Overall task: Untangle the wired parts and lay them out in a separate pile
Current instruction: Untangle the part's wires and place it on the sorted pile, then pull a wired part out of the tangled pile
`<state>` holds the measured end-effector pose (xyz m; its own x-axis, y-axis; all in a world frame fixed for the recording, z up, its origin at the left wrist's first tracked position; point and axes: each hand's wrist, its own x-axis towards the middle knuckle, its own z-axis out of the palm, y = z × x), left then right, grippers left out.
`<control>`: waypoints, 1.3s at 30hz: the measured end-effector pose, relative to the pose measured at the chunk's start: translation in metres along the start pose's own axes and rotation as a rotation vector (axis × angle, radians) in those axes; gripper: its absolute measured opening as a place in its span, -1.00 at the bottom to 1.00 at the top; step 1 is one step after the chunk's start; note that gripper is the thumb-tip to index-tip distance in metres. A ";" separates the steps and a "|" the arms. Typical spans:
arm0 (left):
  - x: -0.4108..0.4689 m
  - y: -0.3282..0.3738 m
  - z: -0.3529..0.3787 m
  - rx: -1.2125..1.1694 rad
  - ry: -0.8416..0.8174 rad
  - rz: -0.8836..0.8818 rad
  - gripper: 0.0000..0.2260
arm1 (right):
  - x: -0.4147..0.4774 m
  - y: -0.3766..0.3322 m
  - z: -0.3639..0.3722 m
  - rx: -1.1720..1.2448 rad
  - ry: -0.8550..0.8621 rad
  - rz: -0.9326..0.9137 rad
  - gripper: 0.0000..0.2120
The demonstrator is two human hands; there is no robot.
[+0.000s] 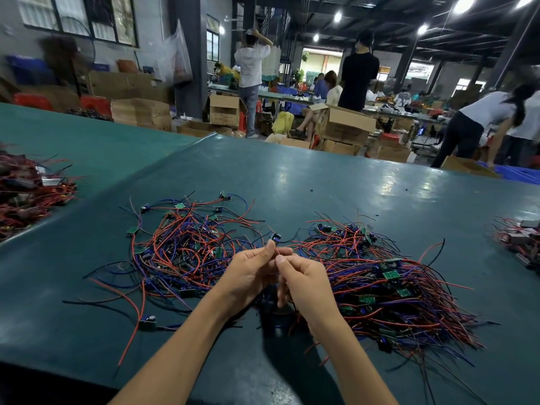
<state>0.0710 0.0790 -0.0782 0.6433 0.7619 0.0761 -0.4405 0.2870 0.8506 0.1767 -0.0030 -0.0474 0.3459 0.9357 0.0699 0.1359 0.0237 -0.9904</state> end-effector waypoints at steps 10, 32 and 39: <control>0.000 0.007 -0.001 -0.056 0.179 0.122 -0.82 | -0.010 -0.005 0.002 -0.026 -0.021 -0.006 -0.69; 0.001 0.009 -0.002 -0.064 0.219 -0.006 -0.55 | -0.067 0.000 -0.040 -0.092 0.045 0.003 -0.70; 0.002 0.005 -0.005 -0.085 0.178 -0.002 -0.63 | -0.068 0.004 -0.052 0.000 0.310 -0.054 -0.87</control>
<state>0.0672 0.0848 -0.0762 0.5262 0.8500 -0.0254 -0.4958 0.3310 0.8029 0.2021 -0.0843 -0.0498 0.6052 0.7808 0.1551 0.1613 0.0705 -0.9844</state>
